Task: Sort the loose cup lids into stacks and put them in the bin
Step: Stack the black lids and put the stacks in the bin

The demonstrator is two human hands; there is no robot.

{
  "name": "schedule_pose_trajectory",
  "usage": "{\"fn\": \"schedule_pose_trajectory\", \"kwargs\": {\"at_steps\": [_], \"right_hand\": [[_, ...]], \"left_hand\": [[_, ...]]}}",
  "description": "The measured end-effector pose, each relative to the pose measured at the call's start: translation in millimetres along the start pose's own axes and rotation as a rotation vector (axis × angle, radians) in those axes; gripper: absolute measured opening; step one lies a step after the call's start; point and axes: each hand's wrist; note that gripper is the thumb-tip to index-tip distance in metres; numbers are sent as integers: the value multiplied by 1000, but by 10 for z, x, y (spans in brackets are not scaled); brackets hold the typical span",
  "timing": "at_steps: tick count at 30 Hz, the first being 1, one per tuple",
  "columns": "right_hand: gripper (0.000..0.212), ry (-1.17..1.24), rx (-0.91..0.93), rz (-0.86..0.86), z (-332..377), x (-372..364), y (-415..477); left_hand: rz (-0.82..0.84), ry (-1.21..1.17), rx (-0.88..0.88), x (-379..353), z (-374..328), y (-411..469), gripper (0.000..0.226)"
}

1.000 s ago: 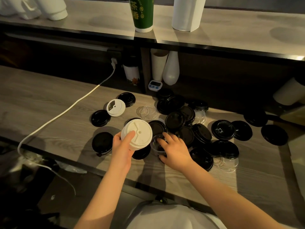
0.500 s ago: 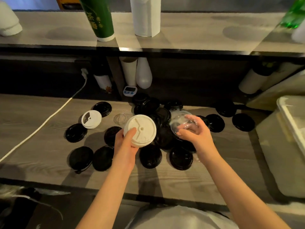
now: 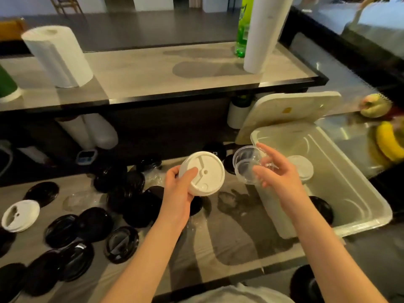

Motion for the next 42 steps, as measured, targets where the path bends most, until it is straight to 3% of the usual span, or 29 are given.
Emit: {"fn": "schedule_pose_trajectory", "kwargs": {"at_steps": [9,13,21,28,32,38,42], "right_hand": [[33,25,-146,-298,-153,1131,164],[28,-24,-329,-198,-282,1332,475],[64,-411,-580,112,-375,1375,1058],[45,-983,-353,218,-592,1356,1179],[36,-1135,-242,226,-685,1395,1203],[49,-1028,-165,139,-510,1461,1199],[41,-606,-40,149,-182,1484,1039]], "left_hand": [[52,107,25,-832,268,325,35],[6,123,16,-944,354,436,40],[-85,96,-38,-1019,455,466,38],[-123,115,-69,-1077,511,485,41],[-134,102,-63,-1113,519,530,36],[-97,145,-45,-1207,477,592,26],[-62,213,-62,-1373,412,660,32]]}}
Point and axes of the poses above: each hand's wrist, its own y-axis towards the middle knuckle, its own x-axis out of the back of the hand, z = x × y, and after that the axes turned 11 degrees about z, right-handed
